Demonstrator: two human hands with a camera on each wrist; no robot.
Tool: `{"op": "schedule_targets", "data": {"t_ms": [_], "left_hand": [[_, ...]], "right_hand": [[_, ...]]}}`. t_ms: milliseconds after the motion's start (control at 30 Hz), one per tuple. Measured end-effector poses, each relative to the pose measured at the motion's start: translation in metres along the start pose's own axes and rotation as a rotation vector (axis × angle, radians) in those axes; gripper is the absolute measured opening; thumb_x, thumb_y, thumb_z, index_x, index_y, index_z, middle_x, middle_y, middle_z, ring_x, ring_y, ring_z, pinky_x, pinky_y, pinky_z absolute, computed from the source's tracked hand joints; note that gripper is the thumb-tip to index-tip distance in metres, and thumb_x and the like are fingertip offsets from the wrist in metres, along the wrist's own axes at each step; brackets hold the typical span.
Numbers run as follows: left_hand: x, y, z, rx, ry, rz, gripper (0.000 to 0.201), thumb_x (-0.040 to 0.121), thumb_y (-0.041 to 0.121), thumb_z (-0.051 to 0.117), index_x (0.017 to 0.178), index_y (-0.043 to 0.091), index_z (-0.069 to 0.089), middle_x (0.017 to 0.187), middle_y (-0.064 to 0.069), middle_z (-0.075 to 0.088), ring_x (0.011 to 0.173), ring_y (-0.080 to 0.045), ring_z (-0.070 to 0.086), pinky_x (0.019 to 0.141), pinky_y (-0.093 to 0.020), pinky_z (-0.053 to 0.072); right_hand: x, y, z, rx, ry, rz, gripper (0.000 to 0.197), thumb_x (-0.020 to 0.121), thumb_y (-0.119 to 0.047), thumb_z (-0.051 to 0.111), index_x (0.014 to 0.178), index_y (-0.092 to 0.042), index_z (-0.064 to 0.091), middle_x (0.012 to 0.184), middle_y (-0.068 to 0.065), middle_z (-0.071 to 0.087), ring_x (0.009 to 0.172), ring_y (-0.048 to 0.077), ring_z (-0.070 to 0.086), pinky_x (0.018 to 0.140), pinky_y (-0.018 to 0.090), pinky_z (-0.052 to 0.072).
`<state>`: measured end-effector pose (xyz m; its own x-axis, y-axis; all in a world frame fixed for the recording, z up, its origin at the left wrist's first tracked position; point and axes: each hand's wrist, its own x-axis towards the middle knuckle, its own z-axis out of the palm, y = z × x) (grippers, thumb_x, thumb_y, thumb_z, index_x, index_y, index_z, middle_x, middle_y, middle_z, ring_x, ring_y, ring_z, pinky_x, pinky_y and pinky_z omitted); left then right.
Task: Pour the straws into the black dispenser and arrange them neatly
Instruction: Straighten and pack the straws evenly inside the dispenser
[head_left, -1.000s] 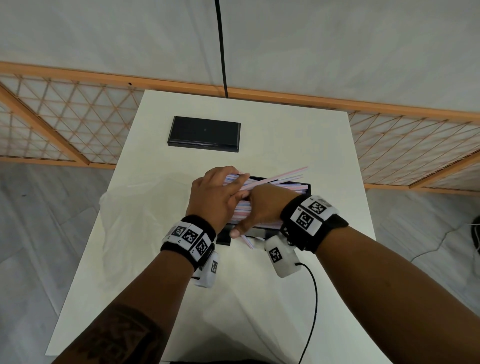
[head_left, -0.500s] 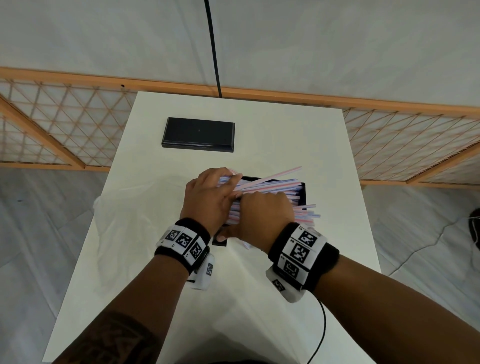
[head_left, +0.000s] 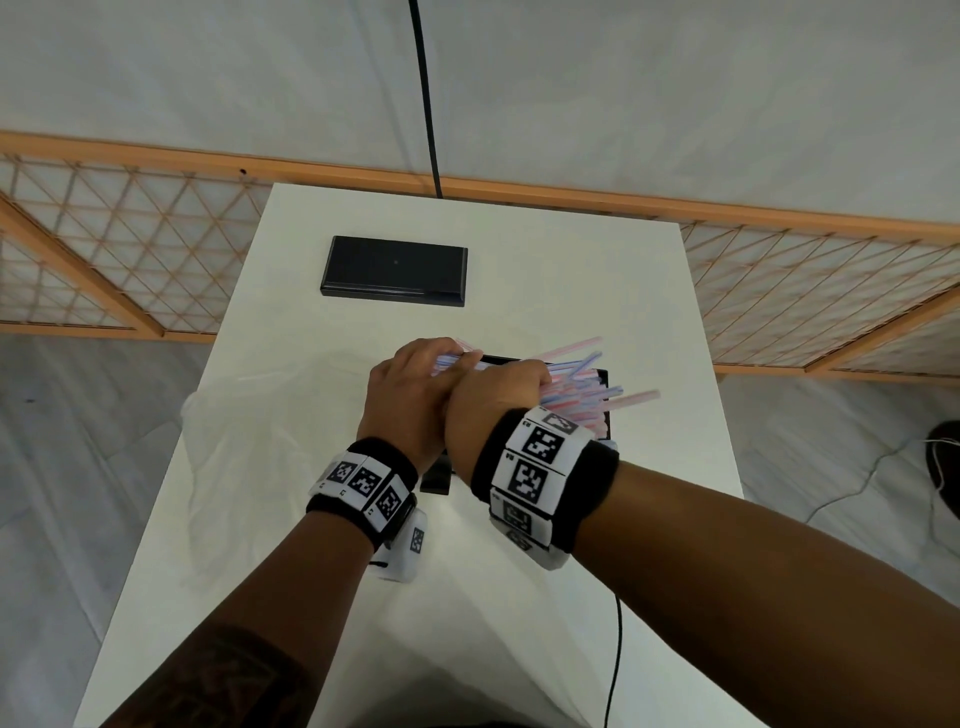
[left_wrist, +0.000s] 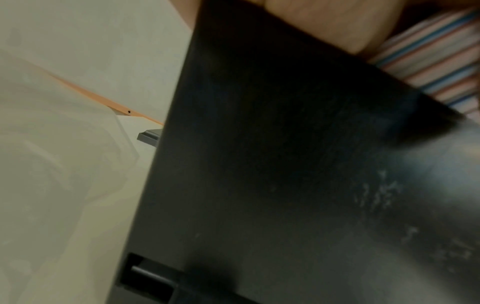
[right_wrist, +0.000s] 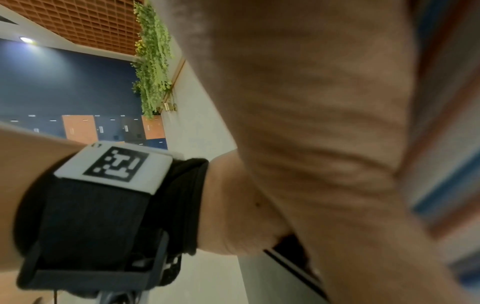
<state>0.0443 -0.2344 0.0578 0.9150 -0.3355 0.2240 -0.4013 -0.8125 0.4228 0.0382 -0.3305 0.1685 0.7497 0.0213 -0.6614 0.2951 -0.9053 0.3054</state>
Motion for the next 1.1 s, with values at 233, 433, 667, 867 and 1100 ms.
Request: {"op": "schedule_targets", "data": {"t_ms": [233,433,667,867,1100], "left_hand": [[0.002,-0.008,0.012,-0.125,0.055,-0.051,0.038,0.088,0.034,0.068,0.124,0.043,0.060,0.125,0.011,0.060,0.118,-0.017,0.054,0.091,-0.046,0.049],[0.002,-0.009,0.009,-0.205,0.052,-0.036,0.036,0.099,0.039,0.043,0.126,0.033,0.067,0.124,0.008,0.059,0.119,-0.017,0.053,0.096,-0.048,0.046],[0.001,-0.006,0.007,-0.157,0.057,0.013,0.036,0.098,0.031,0.046,0.128,0.028,0.066,0.126,0.005,0.057,0.118,-0.019,0.053,0.097,-0.046,0.046],[-0.003,-0.002,0.001,-0.114,0.072,0.012,0.038,0.092,0.026,0.053,0.128,0.031,0.066,0.125,0.007,0.058,0.117,-0.018,0.054,0.103,-0.042,0.041],[0.000,-0.004,-0.002,-0.275,0.109,-0.043,0.034,0.093,0.025,0.050,0.119,0.026,0.072,0.117,0.009,0.059,0.113,-0.016,0.052,0.095,-0.042,0.047]], "right_hand": [[-0.006,0.014,0.005,0.044,0.104,-0.092,0.046,0.099,-0.033,0.053,0.144,-0.023,0.046,0.139,-0.001,0.053,0.131,0.027,0.050,0.107,0.048,0.039],[0.009,0.047,0.035,0.194,0.244,-0.215,0.061,0.067,-0.052,0.086,0.118,-0.027,0.062,0.107,-0.004,0.068,0.102,0.022,0.065,0.084,0.036,0.040],[0.047,0.043,0.091,0.639,0.544,-0.365,0.072,0.065,-0.080,0.066,0.107,-0.022,0.070,0.094,0.002,0.074,0.087,0.025,0.067,0.081,0.041,0.052],[0.050,0.038,0.114,0.957,0.997,-0.521,0.044,0.072,-0.044,0.088,0.098,-0.011,0.073,0.084,-0.001,0.071,0.073,0.006,0.057,0.073,0.011,0.038],[0.050,0.037,0.113,1.357,0.986,-0.520,0.037,0.066,-0.031,0.094,0.074,-0.008,0.065,0.074,-0.003,0.064,0.066,0.012,0.055,0.066,0.023,0.047]]}}
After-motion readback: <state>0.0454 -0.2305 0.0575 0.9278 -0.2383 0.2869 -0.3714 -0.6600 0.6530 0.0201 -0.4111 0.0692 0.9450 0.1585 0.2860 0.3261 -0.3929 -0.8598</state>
